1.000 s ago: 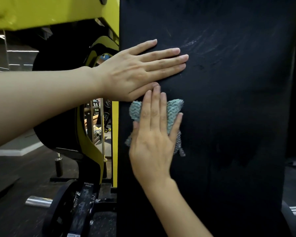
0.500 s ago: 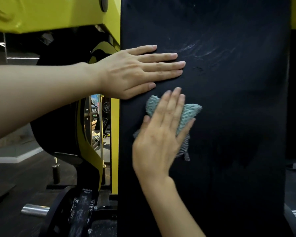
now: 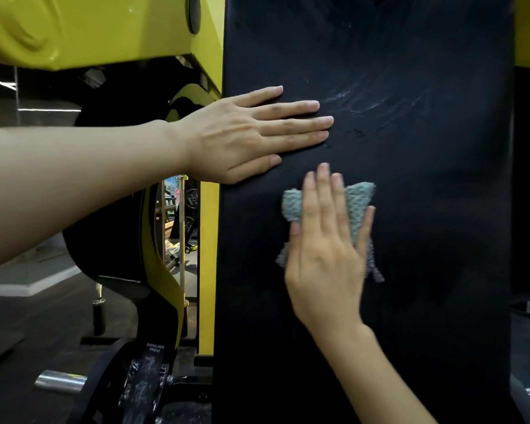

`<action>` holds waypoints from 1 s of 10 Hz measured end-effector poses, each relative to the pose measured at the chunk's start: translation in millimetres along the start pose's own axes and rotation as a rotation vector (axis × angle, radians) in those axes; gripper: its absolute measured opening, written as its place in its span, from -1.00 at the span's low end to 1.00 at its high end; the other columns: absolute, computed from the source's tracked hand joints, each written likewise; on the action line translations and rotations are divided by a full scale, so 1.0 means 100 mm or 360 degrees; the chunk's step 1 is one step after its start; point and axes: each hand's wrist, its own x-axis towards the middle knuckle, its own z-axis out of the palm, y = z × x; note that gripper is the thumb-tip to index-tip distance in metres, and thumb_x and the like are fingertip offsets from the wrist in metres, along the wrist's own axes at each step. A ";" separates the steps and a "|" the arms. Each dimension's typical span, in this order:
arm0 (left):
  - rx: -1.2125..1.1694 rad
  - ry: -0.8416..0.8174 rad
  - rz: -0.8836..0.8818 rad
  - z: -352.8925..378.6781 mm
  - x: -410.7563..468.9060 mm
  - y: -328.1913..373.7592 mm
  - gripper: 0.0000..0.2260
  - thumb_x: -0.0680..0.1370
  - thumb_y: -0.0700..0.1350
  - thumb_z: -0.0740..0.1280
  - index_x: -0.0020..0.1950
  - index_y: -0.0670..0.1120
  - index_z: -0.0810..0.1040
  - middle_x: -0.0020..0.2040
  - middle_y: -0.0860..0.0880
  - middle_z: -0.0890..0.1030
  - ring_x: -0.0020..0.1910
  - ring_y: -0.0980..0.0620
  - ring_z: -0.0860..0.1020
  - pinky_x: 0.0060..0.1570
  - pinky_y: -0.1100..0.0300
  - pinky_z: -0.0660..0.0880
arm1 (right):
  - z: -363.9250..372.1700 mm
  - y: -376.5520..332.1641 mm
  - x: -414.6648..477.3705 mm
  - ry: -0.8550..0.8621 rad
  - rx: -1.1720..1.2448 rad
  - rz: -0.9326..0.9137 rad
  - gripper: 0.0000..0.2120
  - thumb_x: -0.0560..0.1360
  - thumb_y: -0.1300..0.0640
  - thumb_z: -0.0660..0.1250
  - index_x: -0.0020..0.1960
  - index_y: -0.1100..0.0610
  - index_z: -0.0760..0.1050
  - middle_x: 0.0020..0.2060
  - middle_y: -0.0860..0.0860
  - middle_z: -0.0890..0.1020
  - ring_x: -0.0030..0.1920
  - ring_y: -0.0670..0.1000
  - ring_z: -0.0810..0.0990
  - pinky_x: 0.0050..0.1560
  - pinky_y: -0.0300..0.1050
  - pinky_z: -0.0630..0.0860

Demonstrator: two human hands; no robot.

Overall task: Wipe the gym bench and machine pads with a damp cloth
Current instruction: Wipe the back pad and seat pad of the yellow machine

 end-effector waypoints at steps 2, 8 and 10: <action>-0.0150 0.0026 0.0008 -0.02 -0.01 0.20 -0.50 0.68 0.00 -0.06 0.63 -0.06 0.03 0.63 0.00 0.05 0.61 -0.02 -0.01 0.56 -0.09 -0.08 | 0.05 -0.15 -0.11 0.0106 -0.0041 0.0202 -0.46 0.65 0.08 0.00 0.59 0.19 0.07 0.59 0.06 0.08 0.59 0.02 -0.01 0.55 0.18 -0.14; -0.0352 0.0055 -0.0107 0.12 -0.26 0.80 -0.46 0.63 -0.01 -0.04 0.60 -0.15 0.17 0.61 -0.06 0.15 0.61 -0.04 0.03 0.55 -0.16 -0.05 | -0.09 0.38 -0.58 -0.0034 -0.0129 -0.0230 -0.46 0.62 0.12 0.06 0.59 0.14 0.13 0.58 0.02 0.14 0.58 -0.01 0.06 0.54 0.18 -0.09; -0.0229 0.0102 -0.0014 0.13 -0.34 0.86 -0.50 0.68 0.00 -0.06 0.63 -0.06 0.03 0.63 0.01 0.05 0.61 -0.01 -0.02 0.56 -0.09 -0.08 | -0.13 0.48 -0.60 0.0094 -0.0110 0.0122 -0.48 0.66 0.07 -0.04 0.60 0.15 0.05 0.60 0.02 0.08 0.59 -0.02 -0.02 0.56 0.14 -0.14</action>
